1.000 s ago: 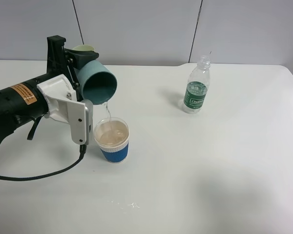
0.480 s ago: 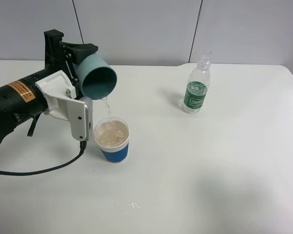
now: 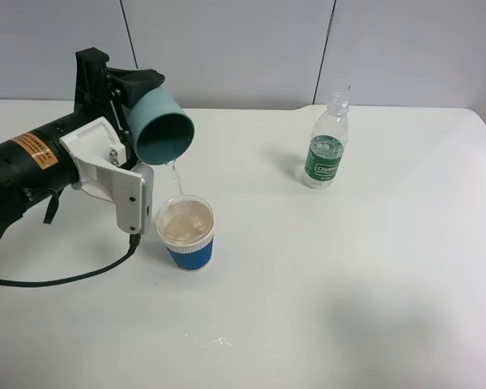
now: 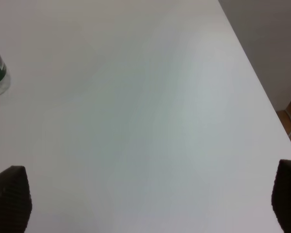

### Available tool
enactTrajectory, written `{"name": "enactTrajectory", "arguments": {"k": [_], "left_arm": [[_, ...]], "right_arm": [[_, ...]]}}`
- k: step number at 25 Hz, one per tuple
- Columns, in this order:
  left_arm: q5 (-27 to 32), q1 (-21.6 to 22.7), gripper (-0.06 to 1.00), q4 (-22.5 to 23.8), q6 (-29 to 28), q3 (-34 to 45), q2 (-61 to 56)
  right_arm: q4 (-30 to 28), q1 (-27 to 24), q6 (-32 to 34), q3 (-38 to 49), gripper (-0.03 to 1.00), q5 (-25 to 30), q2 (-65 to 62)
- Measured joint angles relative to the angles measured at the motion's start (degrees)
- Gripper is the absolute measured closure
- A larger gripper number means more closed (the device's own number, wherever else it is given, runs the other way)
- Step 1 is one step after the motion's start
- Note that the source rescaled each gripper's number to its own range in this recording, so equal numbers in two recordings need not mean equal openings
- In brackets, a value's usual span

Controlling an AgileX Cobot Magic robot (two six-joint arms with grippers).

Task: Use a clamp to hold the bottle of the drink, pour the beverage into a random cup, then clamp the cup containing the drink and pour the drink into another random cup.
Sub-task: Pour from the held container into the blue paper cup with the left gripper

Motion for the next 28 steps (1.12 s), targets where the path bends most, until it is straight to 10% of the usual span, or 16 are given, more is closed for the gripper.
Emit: {"name": "enactTrajectory", "arguments": {"k": [20,28], "left_arm": [[0.1,0.0,0.92,0.1,10.8,0.0,0.0],[7.6,0.0,0.92,0.1,-12.6,0.0,0.0]], "right_arm": [[0.0,0.0,0.0,0.0,-0.03,0.0,0.0],[0.0,0.0,0.0,0.0,-0.03,0.0,0.0]]}}
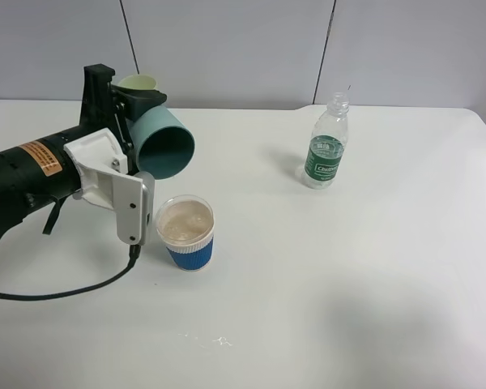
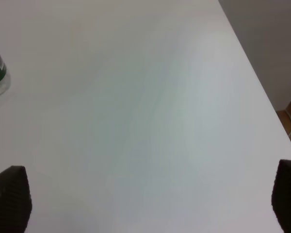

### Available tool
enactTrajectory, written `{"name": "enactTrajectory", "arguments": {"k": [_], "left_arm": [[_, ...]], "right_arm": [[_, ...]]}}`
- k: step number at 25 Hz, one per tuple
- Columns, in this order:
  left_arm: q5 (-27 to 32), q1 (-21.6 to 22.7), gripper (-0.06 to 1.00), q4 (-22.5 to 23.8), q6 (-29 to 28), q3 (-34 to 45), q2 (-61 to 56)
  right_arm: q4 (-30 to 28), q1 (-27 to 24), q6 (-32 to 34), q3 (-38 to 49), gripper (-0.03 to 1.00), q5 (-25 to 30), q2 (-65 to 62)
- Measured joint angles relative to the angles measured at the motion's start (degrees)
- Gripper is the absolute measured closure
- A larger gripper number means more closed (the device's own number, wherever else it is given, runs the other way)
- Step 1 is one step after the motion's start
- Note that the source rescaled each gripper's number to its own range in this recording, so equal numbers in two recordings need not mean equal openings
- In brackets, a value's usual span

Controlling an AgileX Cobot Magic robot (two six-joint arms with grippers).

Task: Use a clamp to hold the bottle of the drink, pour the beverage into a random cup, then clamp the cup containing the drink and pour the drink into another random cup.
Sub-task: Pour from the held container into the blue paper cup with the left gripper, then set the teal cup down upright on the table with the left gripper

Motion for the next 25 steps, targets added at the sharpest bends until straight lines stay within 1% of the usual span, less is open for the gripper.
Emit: {"name": "enactTrajectory", "arguments": {"k": [1,4,5,7,9,11,15,20,23,25], "left_arm": [[1.4,0.0,0.92,0.0,-4.7,0.0,0.0],[5.2,0.0,0.92,0.1,-23.7,0.0,0.0],[6.0,0.1,0.92,0.1,-29.2,0.0,0.0],[6.3,0.9,0.92,0.4,-42.0,0.0,-0.1],[6.4,2.5,0.92,1.7,-52.7,0.0,-0.7],[6.6,4.3,0.92,4.4,-62.4,0.0,-1.6],[6.6,9.2,0.92,11.2,-75.0,-0.1,-3.9],[6.5,17.1,0.92,20.2,-86.6,-0.1,-4.6],[5.1,22.3,0.92,25.9,-94.4,-0.1,-4.4],[2.4,25.8,0.92,30.0,-99.0,-0.1,-3.9]], "right_arm": [[0.0,0.0,0.0,0.0,-0.03,0.0,0.0],[0.0,0.0,0.0,0.0,-0.03,0.0,0.0],[0.0,0.0,0.0,0.0,-0.03,0.0,0.0],[0.0,0.0,0.0,0.0,-0.03,0.0,0.0],[0.0,0.0,0.0,0.0,-0.03,0.0,0.0],[0.0,0.0,0.0,0.0,-0.03,0.0,0.0],[0.0,0.0,0.0,0.0,-0.03,0.0,0.0],[0.0,0.0,0.0,0.0,-0.03,0.0,0.0],[0.0,0.0,0.0,0.0,-0.03,0.0,0.0],[0.0,0.0,0.0,0.0,-0.03,0.0,0.0]]}}
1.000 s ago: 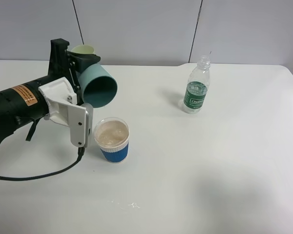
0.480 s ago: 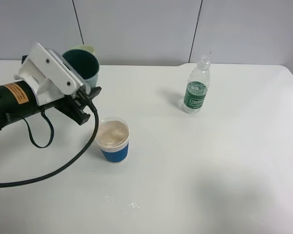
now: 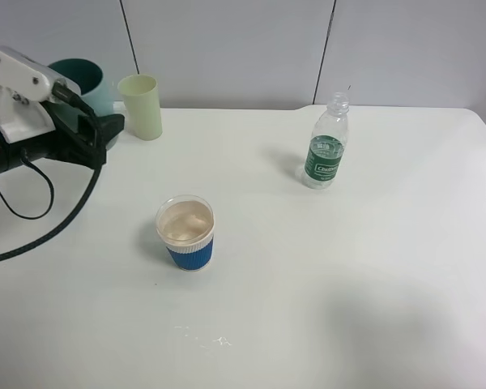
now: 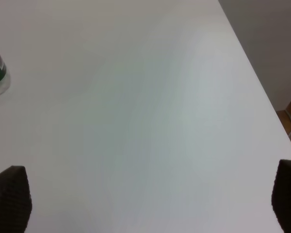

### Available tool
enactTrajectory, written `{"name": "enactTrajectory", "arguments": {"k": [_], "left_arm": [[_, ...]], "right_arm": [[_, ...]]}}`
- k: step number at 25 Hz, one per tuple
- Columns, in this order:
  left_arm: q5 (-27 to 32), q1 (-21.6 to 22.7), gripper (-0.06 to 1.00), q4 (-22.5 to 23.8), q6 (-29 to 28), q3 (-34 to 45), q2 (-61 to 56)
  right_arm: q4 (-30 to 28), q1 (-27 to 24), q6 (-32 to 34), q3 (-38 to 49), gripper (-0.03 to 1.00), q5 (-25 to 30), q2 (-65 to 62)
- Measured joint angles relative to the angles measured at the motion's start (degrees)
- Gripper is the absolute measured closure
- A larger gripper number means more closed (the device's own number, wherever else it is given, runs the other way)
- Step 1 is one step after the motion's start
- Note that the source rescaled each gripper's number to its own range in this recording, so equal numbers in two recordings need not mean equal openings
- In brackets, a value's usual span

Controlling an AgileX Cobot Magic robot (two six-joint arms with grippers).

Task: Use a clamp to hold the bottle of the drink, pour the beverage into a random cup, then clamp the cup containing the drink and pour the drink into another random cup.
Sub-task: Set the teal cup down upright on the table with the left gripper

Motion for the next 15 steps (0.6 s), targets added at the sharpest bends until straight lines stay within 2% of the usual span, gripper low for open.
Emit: {"name": "enactTrajectory", "arguments": {"k": [3,6,11,15], "left_arm": [[-3.8,5.1,0.92,5.4,-5.2,0.0,1.2],[-8.3,9.4,0.92,8.6,-9.8,-0.1,3.6],[-14.3,13.6,0.92,10.8,-13.5,-0.1,9.3],[-17.7,14.1,0.92,10.2,-13.2,-0.2,13.2]], "right_arm": [[0.0,0.0,0.0,0.0,-0.03,0.0,0.0],[0.0,0.0,0.0,0.0,-0.03,0.0,0.0],[0.0,0.0,0.0,0.0,-0.03,0.0,0.0],[0.0,0.0,0.0,0.0,-0.03,0.0,0.0]]}}
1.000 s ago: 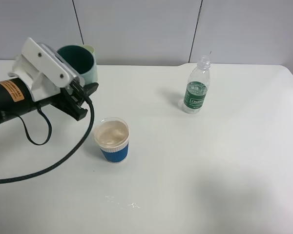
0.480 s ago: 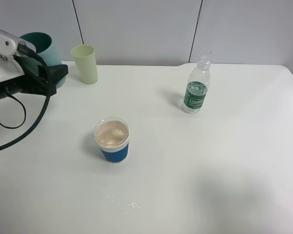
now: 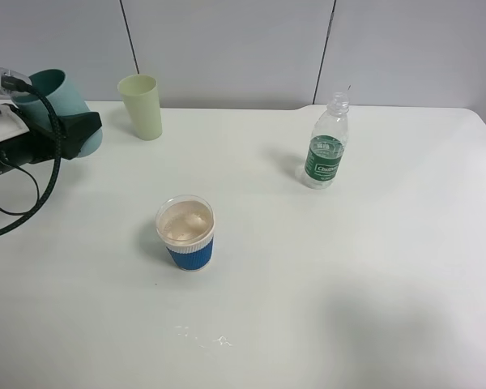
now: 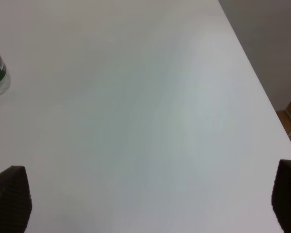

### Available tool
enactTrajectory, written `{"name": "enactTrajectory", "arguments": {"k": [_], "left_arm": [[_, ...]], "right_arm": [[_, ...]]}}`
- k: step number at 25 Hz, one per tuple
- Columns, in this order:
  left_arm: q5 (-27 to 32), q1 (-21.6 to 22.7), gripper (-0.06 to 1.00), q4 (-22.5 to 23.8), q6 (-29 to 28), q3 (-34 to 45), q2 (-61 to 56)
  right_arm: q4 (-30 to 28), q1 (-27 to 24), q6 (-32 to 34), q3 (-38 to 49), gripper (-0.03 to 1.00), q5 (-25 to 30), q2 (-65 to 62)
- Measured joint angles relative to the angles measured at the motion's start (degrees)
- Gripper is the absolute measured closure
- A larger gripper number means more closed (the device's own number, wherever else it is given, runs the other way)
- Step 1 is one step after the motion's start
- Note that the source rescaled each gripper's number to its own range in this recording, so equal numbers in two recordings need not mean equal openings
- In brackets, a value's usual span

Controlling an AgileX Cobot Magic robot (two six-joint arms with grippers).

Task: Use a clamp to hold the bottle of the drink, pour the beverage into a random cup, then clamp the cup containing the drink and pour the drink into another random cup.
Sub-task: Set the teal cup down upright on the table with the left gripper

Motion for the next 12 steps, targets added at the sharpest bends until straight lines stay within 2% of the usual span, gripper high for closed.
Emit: {"name": "enactTrajectory", "arguments": {"k": [8,12], "left_arm": [[-1.7,0.0,0.92,-3.2,1.2,0.0,5.5],[-2.6,0.0,0.92,-4.3,5.3,0.0,8.3]], "right_arm": [[0.0,0.0,0.0,0.0,-0.03,0.0,0.0],[0.0,0.0,0.0,0.0,-0.03,0.0,0.0]]}}
